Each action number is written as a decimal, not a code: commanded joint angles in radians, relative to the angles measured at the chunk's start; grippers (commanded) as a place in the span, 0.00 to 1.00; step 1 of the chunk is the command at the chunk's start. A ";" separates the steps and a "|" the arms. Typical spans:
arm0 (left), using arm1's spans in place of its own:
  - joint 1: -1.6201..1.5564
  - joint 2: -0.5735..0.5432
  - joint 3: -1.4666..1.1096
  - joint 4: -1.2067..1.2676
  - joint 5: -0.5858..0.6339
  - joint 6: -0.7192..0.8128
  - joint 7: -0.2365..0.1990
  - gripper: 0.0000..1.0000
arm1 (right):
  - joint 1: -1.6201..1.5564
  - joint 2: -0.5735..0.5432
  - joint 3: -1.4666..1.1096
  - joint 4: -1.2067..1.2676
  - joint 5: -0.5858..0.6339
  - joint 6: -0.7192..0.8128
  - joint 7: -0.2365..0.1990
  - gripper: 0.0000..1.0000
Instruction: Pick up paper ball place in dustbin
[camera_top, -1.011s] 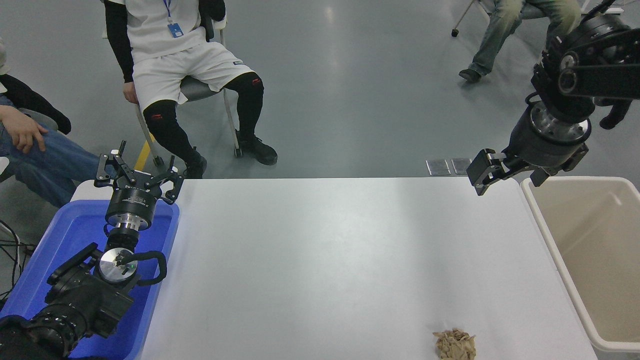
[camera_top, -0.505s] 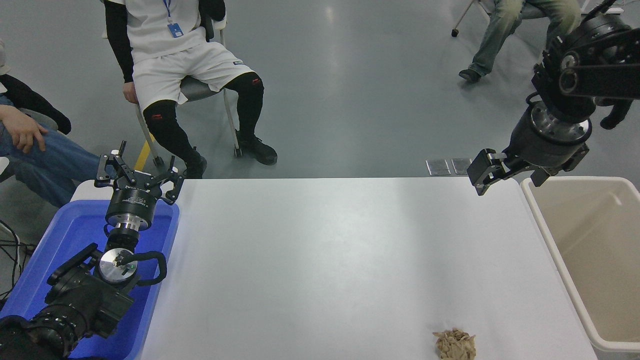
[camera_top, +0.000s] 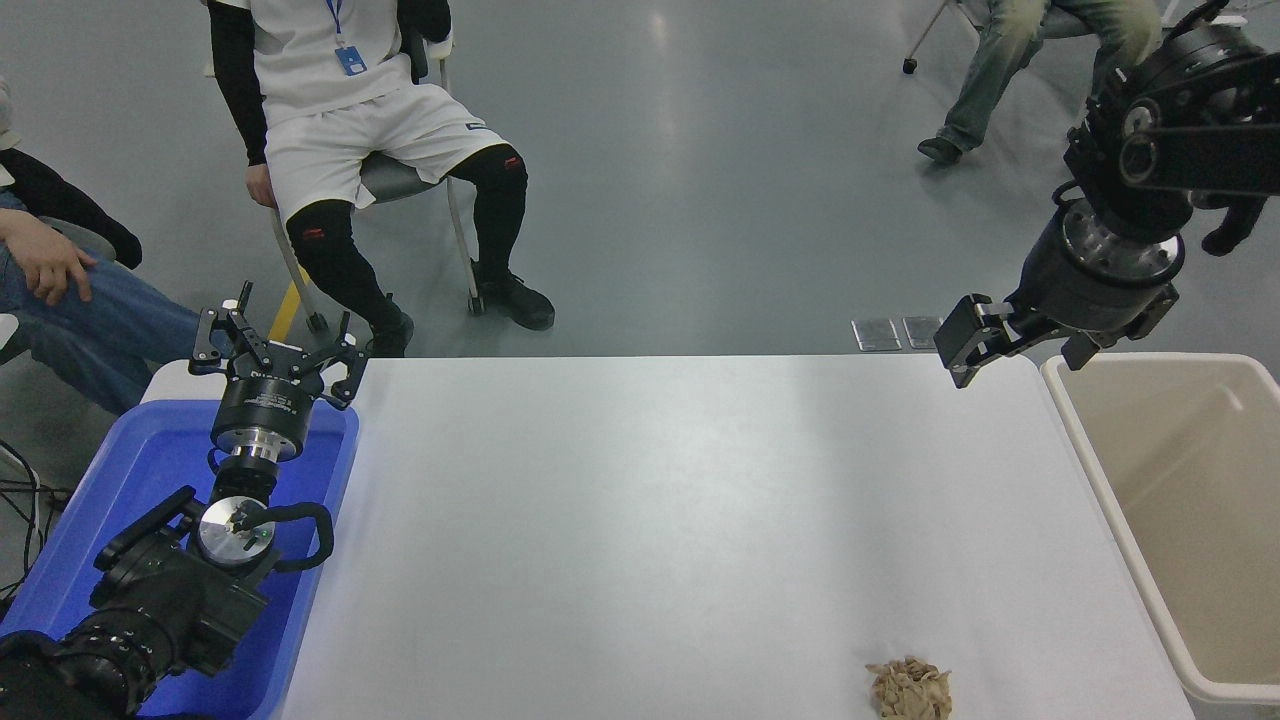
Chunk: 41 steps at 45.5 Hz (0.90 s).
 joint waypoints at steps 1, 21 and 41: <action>0.000 0.000 0.000 0.000 0.000 0.000 0.000 0.99 | 0.001 0.003 -0.001 -0.017 0.002 0.000 0.000 1.00; 0.000 0.000 0.000 0.000 0.000 0.000 0.000 0.99 | 0.001 0.003 -0.019 -0.020 0.000 0.000 0.000 1.00; 0.000 0.000 0.000 0.000 0.000 0.000 0.000 0.99 | 0.000 0.002 -0.036 -0.018 0.002 0.000 0.000 1.00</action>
